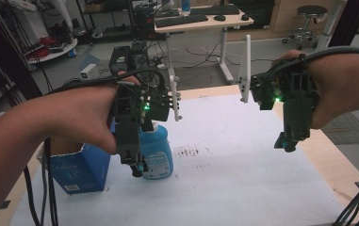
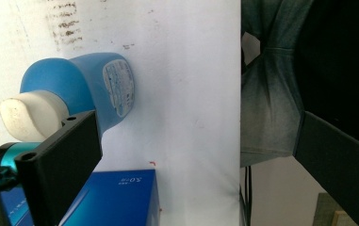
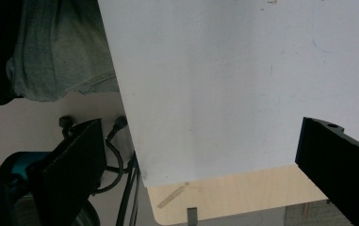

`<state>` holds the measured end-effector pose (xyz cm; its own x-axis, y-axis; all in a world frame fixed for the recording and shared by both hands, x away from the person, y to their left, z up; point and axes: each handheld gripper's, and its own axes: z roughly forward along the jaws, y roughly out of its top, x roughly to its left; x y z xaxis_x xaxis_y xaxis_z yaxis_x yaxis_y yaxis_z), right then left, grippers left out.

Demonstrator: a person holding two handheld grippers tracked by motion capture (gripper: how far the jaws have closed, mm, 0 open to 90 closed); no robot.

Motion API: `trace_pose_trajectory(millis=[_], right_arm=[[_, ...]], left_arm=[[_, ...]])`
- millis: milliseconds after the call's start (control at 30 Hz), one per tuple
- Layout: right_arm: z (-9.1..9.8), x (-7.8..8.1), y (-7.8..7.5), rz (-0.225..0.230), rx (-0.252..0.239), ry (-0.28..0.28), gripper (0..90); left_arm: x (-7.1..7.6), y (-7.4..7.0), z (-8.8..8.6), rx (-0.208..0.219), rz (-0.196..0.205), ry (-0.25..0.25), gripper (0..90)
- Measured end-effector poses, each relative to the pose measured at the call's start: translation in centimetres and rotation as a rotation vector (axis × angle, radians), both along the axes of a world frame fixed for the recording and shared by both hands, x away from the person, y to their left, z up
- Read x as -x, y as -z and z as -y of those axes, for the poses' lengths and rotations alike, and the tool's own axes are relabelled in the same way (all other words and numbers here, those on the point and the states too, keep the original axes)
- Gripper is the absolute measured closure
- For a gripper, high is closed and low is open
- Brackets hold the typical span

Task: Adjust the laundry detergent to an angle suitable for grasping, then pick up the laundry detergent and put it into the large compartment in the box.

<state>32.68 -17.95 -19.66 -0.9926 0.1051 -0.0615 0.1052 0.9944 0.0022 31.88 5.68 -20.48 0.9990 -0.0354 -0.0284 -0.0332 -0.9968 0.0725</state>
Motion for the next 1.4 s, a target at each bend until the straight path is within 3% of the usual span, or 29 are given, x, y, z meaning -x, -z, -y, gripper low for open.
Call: trace_pose_trajectory(millis=[533,967,1267,1400], right_arm=[[-0.45,0.13,0.14,0.020,0.009,-0.017,1.8],[-0.52,-0.24,0.19,0.030,0.012,-0.008,1.8],[-0.52,-0.36,0.31,0.031,0.011,0.003,1.8],[-0.59,-0.15,0.65,0.028,0.013,0.002,1.8]], left_arm=[[0.57,-0.15,-0.02,0.007,-0.003,-0.005,1.8],[0.18,-0.15,-0.28,0.013,0.002,-0.002,1.8],[0.20,0.67,-0.12,0.006,-0.008,0.008,1.8],[-0.01,0.39,-0.25,0.037,0.011,-0.002,1.8]])
